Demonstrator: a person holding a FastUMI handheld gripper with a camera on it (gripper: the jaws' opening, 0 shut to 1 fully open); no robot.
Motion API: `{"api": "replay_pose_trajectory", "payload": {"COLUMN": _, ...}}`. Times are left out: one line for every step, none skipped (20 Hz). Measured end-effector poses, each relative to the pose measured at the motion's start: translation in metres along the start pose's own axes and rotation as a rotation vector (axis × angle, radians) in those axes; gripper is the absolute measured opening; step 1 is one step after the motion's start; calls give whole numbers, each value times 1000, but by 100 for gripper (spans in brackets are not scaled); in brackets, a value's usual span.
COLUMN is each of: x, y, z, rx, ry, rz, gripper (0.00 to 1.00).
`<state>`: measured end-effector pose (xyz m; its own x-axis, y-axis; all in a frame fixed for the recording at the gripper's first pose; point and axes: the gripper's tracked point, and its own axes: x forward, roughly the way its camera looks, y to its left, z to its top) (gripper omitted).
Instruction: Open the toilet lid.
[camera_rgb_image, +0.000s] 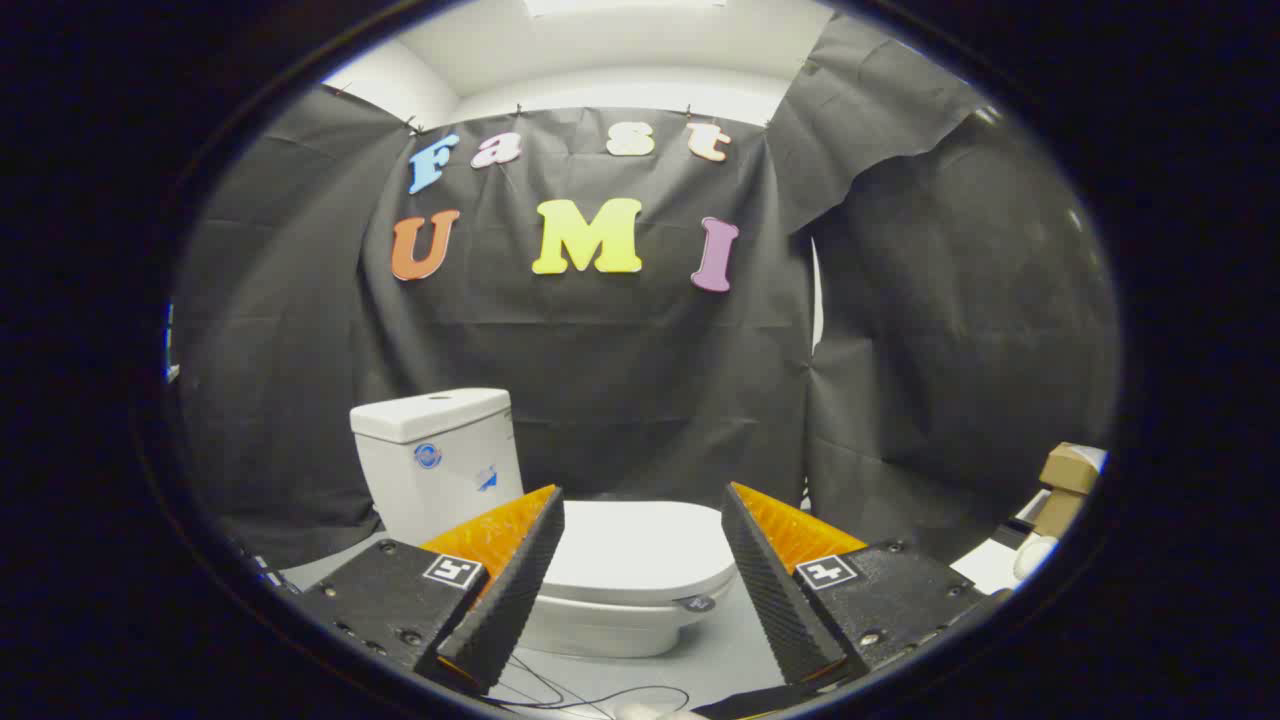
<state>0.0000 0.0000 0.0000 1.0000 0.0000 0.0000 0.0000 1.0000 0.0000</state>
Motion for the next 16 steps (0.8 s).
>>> {"api": "replay_pose_trajectory", "payload": {"x": 1, "y": -2, "z": -1, "rx": -1, "ry": 3, "rz": -4, "gripper": 99}}
{"api": "replay_pose_trajectory", "payload": {"x": 1, "y": -5, "z": -1, "rx": 1, "ry": 2, "rz": -13, "gripper": 99}}
{"api": "replay_pose_trajectory", "payload": {"x": 1, "y": -7, "z": 0, "rx": 3, "ry": -1, "rz": -19, "gripper": 99}}
{"api": "replay_pose_trajectory", "payload": {"x": 1, "y": -8, "z": -2, "rx": 3, "ry": 4, "rz": -20, "gripper": 99}}
{"api": "replay_pose_trajectory", "payload": {"x": 1, "y": -7, "z": -2, "rx": 3, "ry": 6, "rz": -17, "gripper": 99}}
{"api": "replay_pose_trajectory", "payload": {"x": 1, "y": -8, "z": -3, "rx": 4, "ry": 9, "rz": -19, "gripper": 99}}
{"api": "replay_pose_trajectory", "payload": {"x": 1, "y": -9, "z": -2, "rx": 7, "ry": 9, "rz": -19, "gripper": 99}}
{"api": "replay_pose_trajectory", "payload": {"x": 0, "y": -8, "z": -2, "rx": 10, "ry": 10, "rz": -18, "gripper": 99}}
{"api": "replay_pose_trajectory", "payload": {"x": -1, "y": -7, "z": -2, "rx": 8, "ry": 9, "rz": -15, "gripper": 99}}
{"api": "replay_pose_trajectory", "payload": {"x": -1, "y": -6, "z": -2, "rx": 4, "ry": 7, "rz": -13, "gripper": 99}}
{"api": "replay_pose_trajectory", "payload": {"x": 0, "y": -5, "z": -2, "rx": 0, "ry": 8, "rz": -10, "gripper": 99}}
{"api": "replay_pose_trajectory", "payload": {"x": 0, "y": -5, "z": -5, "rx": -1, "ry": 14, "rz": -10, "gripper": 99}}
{"api": "replay_pose_trajectory", "payload": {"x": -1, "y": -4, "z": -6, "rx": 2, "ry": 20, "rz": -5, "gripper": 99}}
{"api": "replay_pose_trajectory", "payload": {"x": -2, "y": -2, "z": -6, "rx": 3, "ry": 22, "rz": -1, "gripper": 99}}
{"api": "replay_pose_trajectory", "payload": {"x": -2, "y": -2, "z": -5, "rx": 5, "ry": 20, "rz": -3, "gripper": 99}}
{"api": "replay_pose_trajectory", "payload": {"x": -2, "y": -2, "z": -4, "rx": 6, "ry": 19, "rz": -4, "gripper": 99}}
